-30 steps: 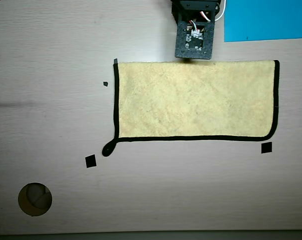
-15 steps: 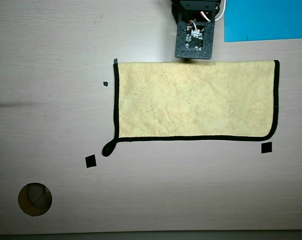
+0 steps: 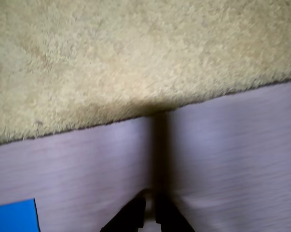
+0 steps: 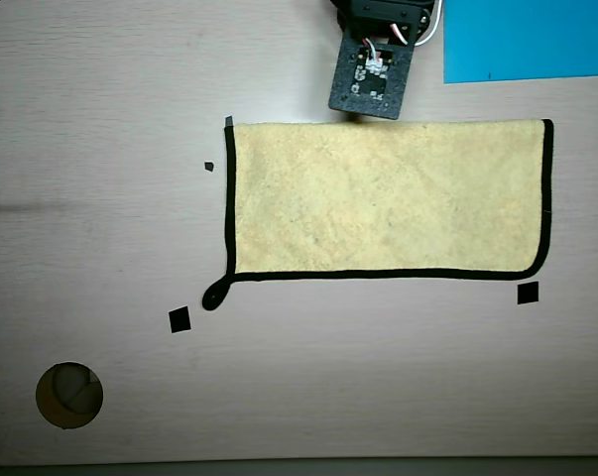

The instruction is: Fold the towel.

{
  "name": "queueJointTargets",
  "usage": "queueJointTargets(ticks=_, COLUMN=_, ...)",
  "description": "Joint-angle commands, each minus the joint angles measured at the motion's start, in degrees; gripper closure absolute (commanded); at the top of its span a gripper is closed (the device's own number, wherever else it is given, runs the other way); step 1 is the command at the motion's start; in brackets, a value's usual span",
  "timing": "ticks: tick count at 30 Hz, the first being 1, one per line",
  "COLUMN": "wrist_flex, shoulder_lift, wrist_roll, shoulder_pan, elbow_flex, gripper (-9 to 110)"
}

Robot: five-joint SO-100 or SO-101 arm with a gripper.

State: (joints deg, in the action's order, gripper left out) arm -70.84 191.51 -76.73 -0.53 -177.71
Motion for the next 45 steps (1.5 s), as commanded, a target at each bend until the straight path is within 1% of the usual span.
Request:
queueJointTargets(ticks=1, wrist_flex=6.86, shoulder_lift=-6.24, wrist_roll=7.03, shoulder_pan=4.04, elbow_flex=2.02, gripper=101)
queueJointTargets(ticks=4, wrist_flex=12.13, shoulder_lift=-14.15, wrist_roll=15.12, shoulder_pan=7.12, elbow_flex=7.82, gripper=101)
queueJointTargets(ticks=8, wrist_flex=17.31, shoulder_lift=-25.84, wrist_roll=29.88, shoulder_pan=11.16, elbow_flex=16.61, gripper=99)
queueJointTargets(ticks=13, wrist_flex=20.92, shoulder_lift=-45.97, wrist_roll=47.81, shoulder_pan=17.93, elbow_flex=28.65, gripper=91)
queueJointTargets(ticks=15, wrist_flex=22.94, shoulder_lift=-53.96, wrist_roll=52.65, shoulder_pan=21.09, elbow_flex=33.22, gripper=89)
queueJointTargets(ticks=20, wrist_flex=29.53, shoulder_lift=-68.47, wrist_roll=60.12, shoulder_pan=27.25, elbow_flex=40.34, gripper=85)
queueJointTargets(ticks=24, wrist_flex=32.43, shoulder_lift=-77.43, wrist_roll=64.16, shoulder_pan=29.79, elbow_flex=45.35, gripper=84)
queueJointTargets(ticks=30, wrist_flex=35.07, shoulder_lift=-85.69, wrist_roll=67.15, shoulder_pan=30.23, elbow_flex=50.98, gripper=83)
queueJointTargets(ticks=41, wrist_flex=41.22, shoulder_lift=-92.37, wrist_roll=65.74, shoulder_pan=29.27, elbow_flex=52.65, gripper=84)
queueJointTargets(ticks=45, wrist_flex=42.54, shoulder_lift=-92.11, wrist_roll=63.63, shoulder_pan=27.69, elbow_flex=51.24, gripper=88)
